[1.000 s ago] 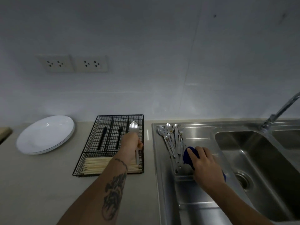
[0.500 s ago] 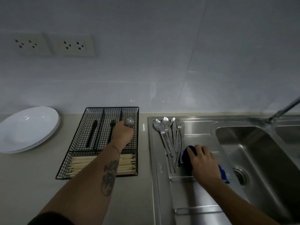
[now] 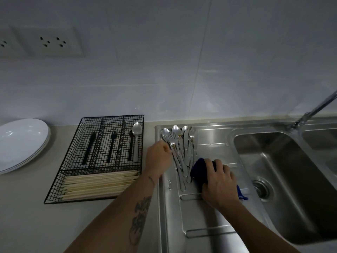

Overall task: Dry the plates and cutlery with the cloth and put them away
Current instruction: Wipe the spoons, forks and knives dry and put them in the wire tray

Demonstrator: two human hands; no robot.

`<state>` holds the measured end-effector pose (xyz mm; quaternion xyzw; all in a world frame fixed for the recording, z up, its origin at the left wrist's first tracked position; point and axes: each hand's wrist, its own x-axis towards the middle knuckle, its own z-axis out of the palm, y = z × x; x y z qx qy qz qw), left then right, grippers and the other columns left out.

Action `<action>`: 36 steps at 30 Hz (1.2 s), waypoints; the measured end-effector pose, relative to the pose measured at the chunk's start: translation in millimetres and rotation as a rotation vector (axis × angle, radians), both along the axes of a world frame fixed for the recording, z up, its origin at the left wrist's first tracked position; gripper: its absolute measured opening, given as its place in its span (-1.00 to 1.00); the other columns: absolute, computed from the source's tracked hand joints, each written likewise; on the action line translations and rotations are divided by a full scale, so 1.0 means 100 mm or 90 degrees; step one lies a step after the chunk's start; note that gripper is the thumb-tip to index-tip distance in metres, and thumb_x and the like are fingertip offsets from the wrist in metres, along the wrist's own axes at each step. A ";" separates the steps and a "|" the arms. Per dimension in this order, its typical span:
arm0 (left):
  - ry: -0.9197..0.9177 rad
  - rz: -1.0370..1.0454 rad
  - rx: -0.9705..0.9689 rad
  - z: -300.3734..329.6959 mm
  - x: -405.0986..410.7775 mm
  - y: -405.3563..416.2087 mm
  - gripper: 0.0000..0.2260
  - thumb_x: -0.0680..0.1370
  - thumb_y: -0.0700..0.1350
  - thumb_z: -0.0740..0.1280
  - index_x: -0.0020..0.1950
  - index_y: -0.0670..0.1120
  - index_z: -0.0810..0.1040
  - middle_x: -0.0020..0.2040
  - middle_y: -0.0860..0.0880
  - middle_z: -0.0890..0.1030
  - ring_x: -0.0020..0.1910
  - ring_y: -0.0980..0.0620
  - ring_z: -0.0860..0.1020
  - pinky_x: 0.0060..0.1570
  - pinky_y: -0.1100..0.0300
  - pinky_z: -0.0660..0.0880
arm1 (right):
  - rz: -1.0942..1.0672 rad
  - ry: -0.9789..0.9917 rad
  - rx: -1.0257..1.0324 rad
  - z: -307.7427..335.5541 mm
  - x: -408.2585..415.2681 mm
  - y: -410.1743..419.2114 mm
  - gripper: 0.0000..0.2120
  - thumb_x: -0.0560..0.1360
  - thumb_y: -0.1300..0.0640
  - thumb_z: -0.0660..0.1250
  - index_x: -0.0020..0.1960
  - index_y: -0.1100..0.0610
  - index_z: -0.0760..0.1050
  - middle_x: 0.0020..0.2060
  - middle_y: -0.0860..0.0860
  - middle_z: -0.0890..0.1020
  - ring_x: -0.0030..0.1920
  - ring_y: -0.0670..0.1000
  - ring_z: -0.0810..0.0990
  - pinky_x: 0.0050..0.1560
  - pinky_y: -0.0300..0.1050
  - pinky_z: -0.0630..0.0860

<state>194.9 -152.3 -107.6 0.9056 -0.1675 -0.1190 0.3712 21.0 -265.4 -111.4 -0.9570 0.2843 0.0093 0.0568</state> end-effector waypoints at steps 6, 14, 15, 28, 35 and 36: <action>0.005 0.096 0.034 -0.19 -0.12 -0.38 -0.90 0.53 -0.14 0.38 -0.01 -0.06 0.49 -0.17 0.01 0.58 -0.24 0.03 0.59 -0.33 0.16 0.54 | 0.044 -0.024 0.025 -0.04 -0.13 -0.04 -0.34 0.41 0.07 0.34 0.45 -0.06 0.18 0.33 0.11 0.30 0.26 0.20 0.36 0.19 0.15 0.42; 0.014 0.139 0.123 -0.20 -0.05 -0.56 -0.65 0.39 -0.21 0.43 0.13 -0.14 0.44 -0.10 -0.04 0.56 -0.15 -0.05 0.59 -0.25 0.08 0.61 | 0.108 0.049 -0.017 -0.14 -0.11 -0.12 -0.36 0.41 0.11 0.36 0.46 -0.01 0.26 0.38 0.13 0.36 0.32 0.21 0.34 0.22 0.20 0.37; 0.023 0.146 0.124 -0.19 -0.05 -0.56 -0.61 0.37 -0.20 0.44 0.16 -0.13 0.44 -0.09 -0.04 0.58 -0.13 -0.07 0.60 -0.20 0.03 0.63 | 0.113 0.056 -0.024 -0.13 -0.11 -0.13 -0.36 0.42 0.10 0.35 0.46 -0.01 0.26 0.38 0.12 0.36 0.32 0.20 0.33 0.23 0.20 0.36; 0.223 0.258 0.000 -0.02 -0.01 -0.39 -0.77 0.49 -0.19 0.36 -0.33 -0.11 0.40 -0.39 -0.02 0.46 -0.49 0.08 0.39 -0.54 0.33 0.30 | 0.097 0.084 -0.034 0.01 -0.22 -0.23 -0.50 0.46 0.02 0.29 0.38 -0.06 0.29 0.25 0.08 0.36 0.19 0.13 0.34 0.17 0.07 0.33; 0.279 0.279 -0.060 0.12 -0.25 -0.17 -0.84 0.54 -0.15 0.33 -0.21 -0.18 0.49 -0.33 -0.09 0.52 -0.42 0.01 0.48 -0.52 0.26 0.32 | 0.102 0.106 0.017 0.01 -0.35 -0.20 -0.42 0.48 0.11 0.28 0.45 -0.09 0.20 0.31 0.06 0.36 0.25 0.15 0.34 0.23 0.12 0.37; 0.286 0.276 -0.059 0.15 -0.30 -0.12 -0.86 0.54 -0.16 0.32 -0.18 -0.19 0.50 -0.33 -0.09 0.52 -0.41 0.01 0.47 -0.51 0.25 0.32 | 0.100 0.103 0.020 0.03 -0.37 -0.20 -0.42 0.47 0.11 0.28 0.45 -0.09 0.21 0.29 0.05 0.38 0.24 0.14 0.34 0.22 0.09 0.38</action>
